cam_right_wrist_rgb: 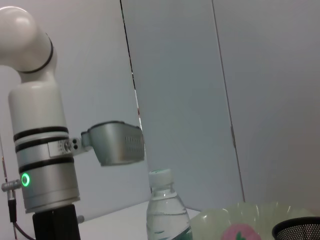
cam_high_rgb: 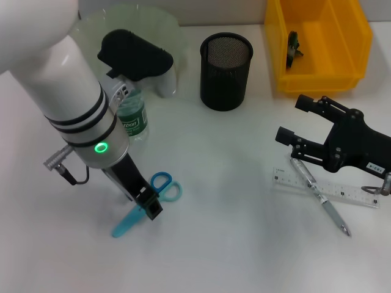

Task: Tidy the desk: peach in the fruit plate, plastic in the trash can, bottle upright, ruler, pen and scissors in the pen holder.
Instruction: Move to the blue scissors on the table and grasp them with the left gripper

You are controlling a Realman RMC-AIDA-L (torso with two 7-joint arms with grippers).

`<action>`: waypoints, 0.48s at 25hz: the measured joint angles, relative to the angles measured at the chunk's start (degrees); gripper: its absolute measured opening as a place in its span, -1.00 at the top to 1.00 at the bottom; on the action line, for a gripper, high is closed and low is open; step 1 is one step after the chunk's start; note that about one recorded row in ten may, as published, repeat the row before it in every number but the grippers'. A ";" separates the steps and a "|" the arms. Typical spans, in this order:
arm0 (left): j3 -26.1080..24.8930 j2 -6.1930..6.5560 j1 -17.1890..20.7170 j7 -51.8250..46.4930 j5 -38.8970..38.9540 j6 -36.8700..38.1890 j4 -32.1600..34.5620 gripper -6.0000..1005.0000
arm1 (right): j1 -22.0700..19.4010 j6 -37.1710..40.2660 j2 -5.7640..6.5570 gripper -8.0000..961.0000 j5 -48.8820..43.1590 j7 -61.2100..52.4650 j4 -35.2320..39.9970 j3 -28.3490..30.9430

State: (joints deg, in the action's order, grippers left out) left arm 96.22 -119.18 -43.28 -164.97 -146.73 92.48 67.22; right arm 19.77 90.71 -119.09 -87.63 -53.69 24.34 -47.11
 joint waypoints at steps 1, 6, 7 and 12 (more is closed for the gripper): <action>0.00 0.00 0.00 0.00 0.00 0.00 0.00 -0.10 | 0.00 0.00 0.00 -0.71 0.00 0.00 0.00 0.00; 0.07 0.00 -0.48 0.00 0.00 -0.26 -1.99 -0.10 | 0.09 -0.01 0.00 -0.71 0.00 0.00 -0.01 0.00; 0.07 0.00 -0.48 0.00 -0.04 -0.34 -2.02 -0.10 | 0.09 -0.01 0.00 -0.71 0.00 0.04 -0.08 0.00; 0.56 0.00 -0.52 0.00 -0.22 -0.45 -2.17 -0.10 | 0.22 -0.01 0.00 -0.71 0.00 0.26 -0.52 0.00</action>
State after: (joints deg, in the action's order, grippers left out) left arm 96.78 -119.18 -43.80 -164.97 -146.94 92.02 65.05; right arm 19.99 90.70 -119.09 -87.63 -53.43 23.83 -47.11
